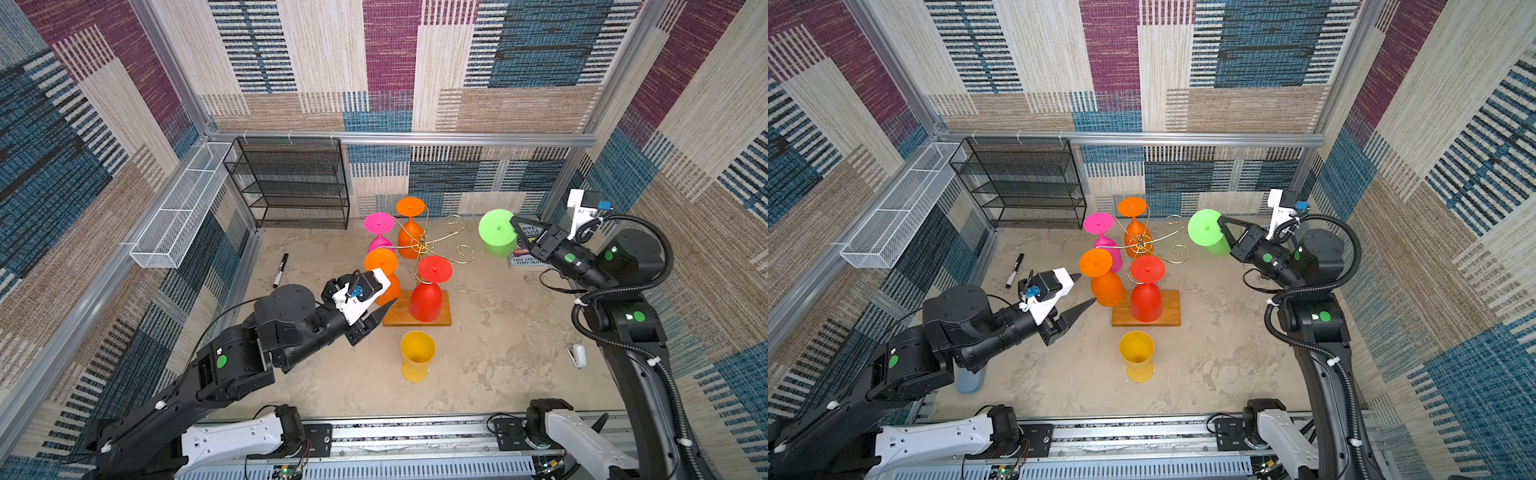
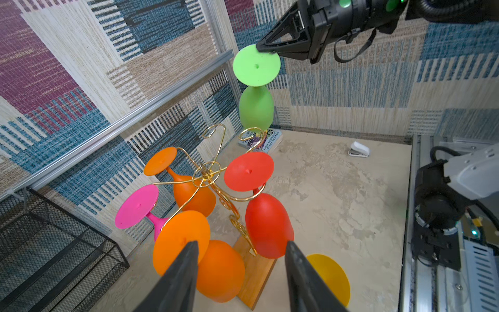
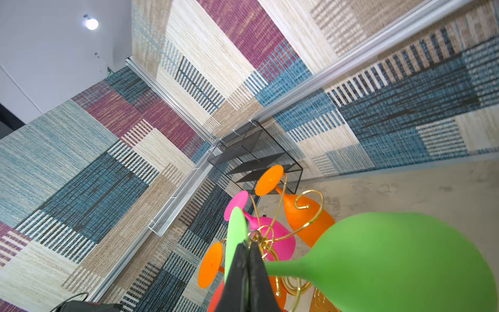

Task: Take the wine glass off the wine glass rack
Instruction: 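Lift the green glass off the rack with the right gripper while the left arm rises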

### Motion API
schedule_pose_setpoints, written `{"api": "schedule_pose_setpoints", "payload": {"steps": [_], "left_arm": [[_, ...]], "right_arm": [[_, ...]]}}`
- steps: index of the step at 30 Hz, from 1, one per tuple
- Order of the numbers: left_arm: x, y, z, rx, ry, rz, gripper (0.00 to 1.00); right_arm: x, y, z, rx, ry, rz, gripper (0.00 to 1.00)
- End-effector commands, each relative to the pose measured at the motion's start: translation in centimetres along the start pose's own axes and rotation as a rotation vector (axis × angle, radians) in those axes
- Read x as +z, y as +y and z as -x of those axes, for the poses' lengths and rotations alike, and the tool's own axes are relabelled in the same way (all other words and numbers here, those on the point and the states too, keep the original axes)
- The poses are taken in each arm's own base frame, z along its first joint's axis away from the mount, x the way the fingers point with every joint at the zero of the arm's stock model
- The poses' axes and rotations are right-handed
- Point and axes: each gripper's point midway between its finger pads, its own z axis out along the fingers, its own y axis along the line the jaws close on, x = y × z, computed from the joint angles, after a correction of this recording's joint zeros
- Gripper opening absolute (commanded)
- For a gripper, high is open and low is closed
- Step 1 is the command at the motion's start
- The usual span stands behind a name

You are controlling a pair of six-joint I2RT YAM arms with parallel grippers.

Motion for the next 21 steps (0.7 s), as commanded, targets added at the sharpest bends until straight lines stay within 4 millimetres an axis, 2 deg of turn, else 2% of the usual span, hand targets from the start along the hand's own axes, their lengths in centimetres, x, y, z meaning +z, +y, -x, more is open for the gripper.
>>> {"api": "schedule_pose_setpoints", "payload": {"steps": [1, 5, 10, 17, 21], "left_arm": [[0.1, -0.7, 4.5, -0.126, -0.191, -0.159, 0.54], [1.6, 0.8, 5.9, -0.238, -0.274, -0.244, 0.55], [3.8, 2.6, 6.9, -0.376, -0.362, -0.4, 0.55], [4.9, 7.7, 7.4, -0.567, -0.527, -0.651, 0.61], [5.9, 9.5, 6.9, -0.637, -0.568, -0.771, 0.61]], "right_arm": [[-1.4, 2.9, 2.3, -0.093, -0.091, 0.039, 0.0], [-3.1, 7.5, 3.0, -0.156, -0.135, 0.21, 0.0], [-3.7, 11.0, 2.7, -0.162, -0.098, 0.417, 0.0], [-4.6, 12.8, 2.0, -0.107, -0.089, 0.614, 0.0], [-4.4, 13.4, 1.0, -0.047, -0.075, 0.71, 0.0]]}}
